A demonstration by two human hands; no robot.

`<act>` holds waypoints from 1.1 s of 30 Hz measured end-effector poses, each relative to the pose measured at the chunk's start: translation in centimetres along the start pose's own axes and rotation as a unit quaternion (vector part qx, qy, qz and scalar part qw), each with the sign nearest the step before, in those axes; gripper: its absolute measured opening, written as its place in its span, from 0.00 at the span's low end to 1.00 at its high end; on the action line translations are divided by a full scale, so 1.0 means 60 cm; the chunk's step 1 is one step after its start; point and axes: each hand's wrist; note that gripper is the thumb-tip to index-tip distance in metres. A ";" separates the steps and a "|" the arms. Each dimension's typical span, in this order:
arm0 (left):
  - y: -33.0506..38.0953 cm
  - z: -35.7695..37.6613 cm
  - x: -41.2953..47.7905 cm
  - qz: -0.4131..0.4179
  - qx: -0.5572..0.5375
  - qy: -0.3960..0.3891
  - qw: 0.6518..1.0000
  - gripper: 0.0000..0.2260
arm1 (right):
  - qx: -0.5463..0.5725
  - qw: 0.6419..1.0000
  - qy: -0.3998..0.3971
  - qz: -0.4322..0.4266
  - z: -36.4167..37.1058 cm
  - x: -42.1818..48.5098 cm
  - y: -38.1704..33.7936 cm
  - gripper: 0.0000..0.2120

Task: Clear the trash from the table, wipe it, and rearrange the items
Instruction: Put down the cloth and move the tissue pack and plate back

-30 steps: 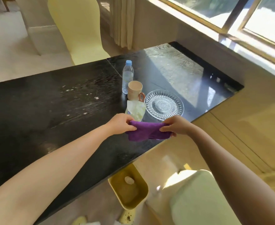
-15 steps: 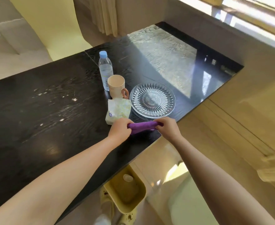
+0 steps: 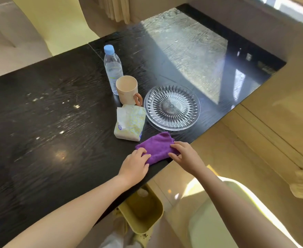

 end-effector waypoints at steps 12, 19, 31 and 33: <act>-0.022 -0.077 0.087 -0.058 0.014 0.208 0.976 0.20 | 0.029 0.988 0.053 0.143 -0.020 0.079 -0.029 0.10; -0.057 -0.089 0.155 -0.306 -0.077 0.091 0.944 0.46 | 0.389 0.808 0.114 0.427 -0.043 0.146 -0.022 0.12; -0.064 -0.082 0.179 -0.331 -0.034 0.085 0.939 0.47 | 0.603 0.631 0.175 0.457 -0.063 0.169 -0.030 0.15; -0.071 -0.087 0.173 -0.334 -0.040 0.083 0.938 0.46 | 0.587 0.636 0.202 0.459 -0.072 0.168 -0.035 0.13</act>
Point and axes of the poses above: each hand's wrist, its own x-axis towards the middle knuckle, its own z-axis out of the palm, y = z × x, and after that the axes turned 3 degrees about -x, right-handed
